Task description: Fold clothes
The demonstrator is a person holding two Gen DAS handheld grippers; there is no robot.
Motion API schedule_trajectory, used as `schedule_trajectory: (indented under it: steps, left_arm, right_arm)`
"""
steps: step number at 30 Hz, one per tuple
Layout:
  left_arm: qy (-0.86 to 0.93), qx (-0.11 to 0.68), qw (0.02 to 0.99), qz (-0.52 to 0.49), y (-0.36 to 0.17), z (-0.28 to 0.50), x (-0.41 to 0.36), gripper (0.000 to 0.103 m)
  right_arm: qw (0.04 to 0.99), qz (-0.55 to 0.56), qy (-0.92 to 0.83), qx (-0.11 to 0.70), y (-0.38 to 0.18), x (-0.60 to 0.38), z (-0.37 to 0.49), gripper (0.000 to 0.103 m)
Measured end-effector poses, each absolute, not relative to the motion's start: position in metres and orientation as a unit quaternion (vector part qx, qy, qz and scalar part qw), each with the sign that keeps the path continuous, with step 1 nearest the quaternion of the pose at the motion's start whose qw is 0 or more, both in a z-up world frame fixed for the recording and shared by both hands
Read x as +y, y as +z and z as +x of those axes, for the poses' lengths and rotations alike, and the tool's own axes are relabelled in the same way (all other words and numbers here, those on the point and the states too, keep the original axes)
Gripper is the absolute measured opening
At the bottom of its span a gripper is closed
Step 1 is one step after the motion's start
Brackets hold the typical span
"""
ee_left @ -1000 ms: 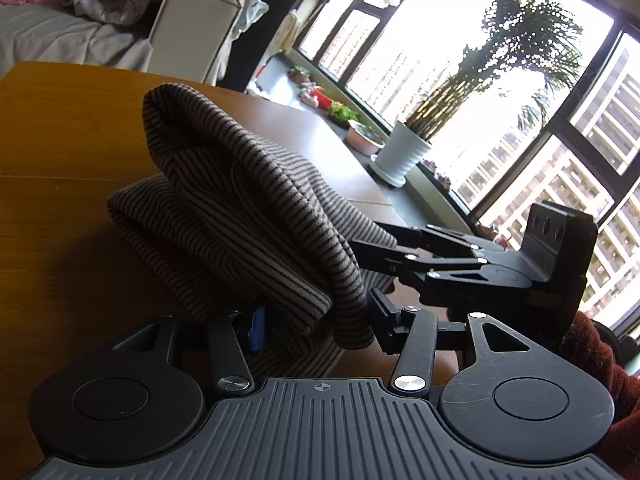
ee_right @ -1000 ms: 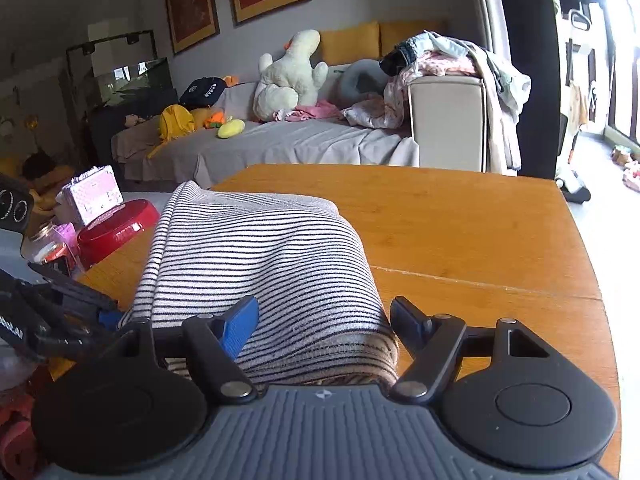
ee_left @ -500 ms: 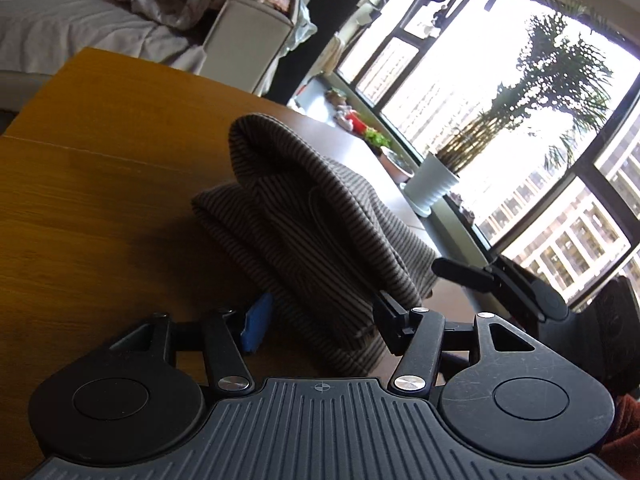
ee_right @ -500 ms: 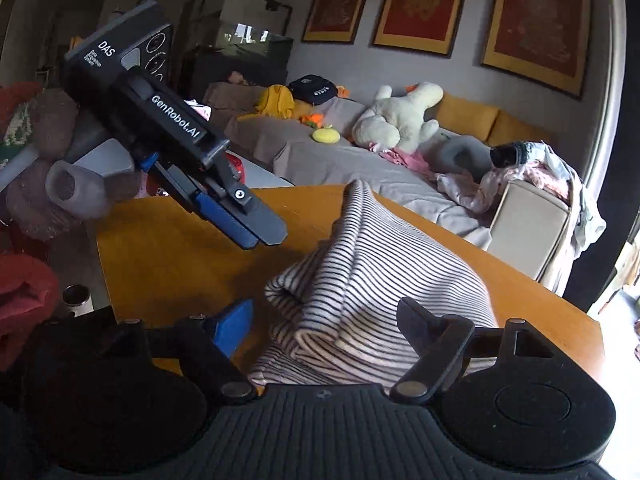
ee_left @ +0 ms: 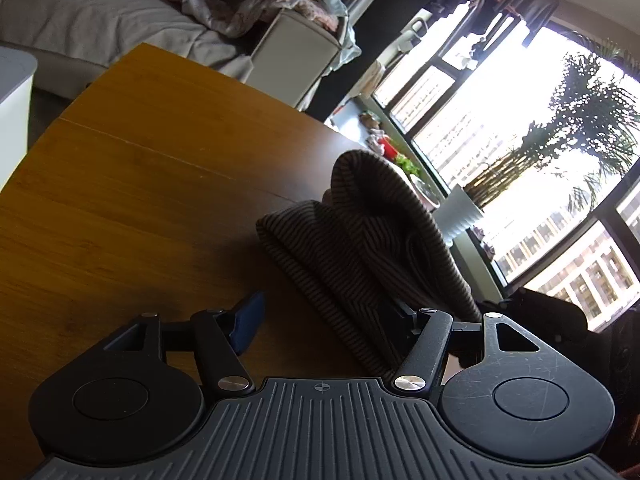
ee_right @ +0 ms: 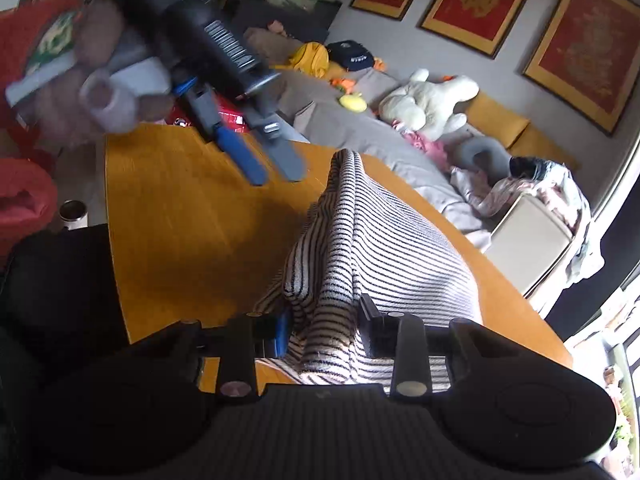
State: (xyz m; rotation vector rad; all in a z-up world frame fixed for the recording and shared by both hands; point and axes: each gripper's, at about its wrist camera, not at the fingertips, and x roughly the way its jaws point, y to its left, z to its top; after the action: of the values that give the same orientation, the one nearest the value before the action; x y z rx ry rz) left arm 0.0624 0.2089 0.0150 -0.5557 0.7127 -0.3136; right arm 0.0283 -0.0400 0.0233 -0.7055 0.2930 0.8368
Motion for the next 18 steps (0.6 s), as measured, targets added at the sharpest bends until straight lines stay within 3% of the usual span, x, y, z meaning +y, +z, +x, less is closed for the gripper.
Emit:
schedule_trajectory:
  steps: [10,14,18]
  left_arm:
    - [-0.219,0.255,0.916,-0.220,0.077,0.072,0.154,0.068]
    - [-0.182,0.295,0.919,-0.185,0.056,0.112,0.143,0.065]
    - [-0.158,0.342,0.908,-0.183,0.022,0.132,0.150,0.058]
  right_arm:
    - [0.860,-0.300,0.389,0.137,0.027,-0.033,0.029,0.039]
    - [0.870,-0.184,0.429,0.158,0.054,-0.062,0.041,0.050]
    - [0.882,-0.100,0.426,0.173,0.074,-0.088,0.058,0.049]
